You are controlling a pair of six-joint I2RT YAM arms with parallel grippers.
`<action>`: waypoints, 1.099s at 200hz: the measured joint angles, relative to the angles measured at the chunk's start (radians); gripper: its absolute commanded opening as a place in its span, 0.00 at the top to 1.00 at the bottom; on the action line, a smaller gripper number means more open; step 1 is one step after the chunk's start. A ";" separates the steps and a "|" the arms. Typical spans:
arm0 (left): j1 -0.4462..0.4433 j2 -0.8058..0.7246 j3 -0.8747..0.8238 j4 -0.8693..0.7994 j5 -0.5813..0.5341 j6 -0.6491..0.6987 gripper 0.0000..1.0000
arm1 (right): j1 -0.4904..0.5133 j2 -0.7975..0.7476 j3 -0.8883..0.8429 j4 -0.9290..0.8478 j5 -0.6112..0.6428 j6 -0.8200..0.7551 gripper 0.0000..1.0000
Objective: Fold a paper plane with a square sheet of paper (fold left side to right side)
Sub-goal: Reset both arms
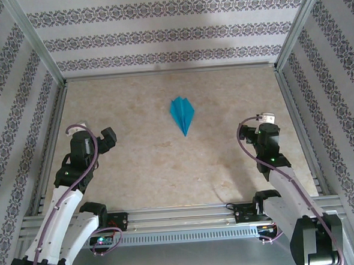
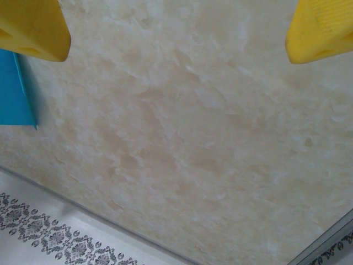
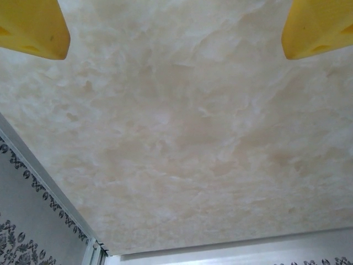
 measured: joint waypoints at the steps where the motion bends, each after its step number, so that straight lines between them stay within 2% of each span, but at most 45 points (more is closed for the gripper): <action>1: 0.000 0.000 0.000 0.000 0.000 0.000 0.00 | -0.002 0.005 -0.002 0.008 -0.003 0.000 0.02; 92: 0.000 0.012 0.017 0.003 0.005 0.000 0.00 | -0.022 0.377 -0.120 0.625 -0.114 -0.041 0.02; 148: 0.000 0.031 0.021 0.012 0.004 0.011 0.00 | -0.034 0.581 -0.137 0.910 -0.171 -0.073 0.01; 171: 0.001 0.046 0.021 0.015 0.000 0.027 0.00 | -0.034 0.662 -0.134 0.972 -0.178 -0.073 0.02; 220: 0.006 0.072 0.021 0.056 -0.032 0.078 0.00 | -0.034 0.670 -0.033 0.899 -0.136 -0.070 0.02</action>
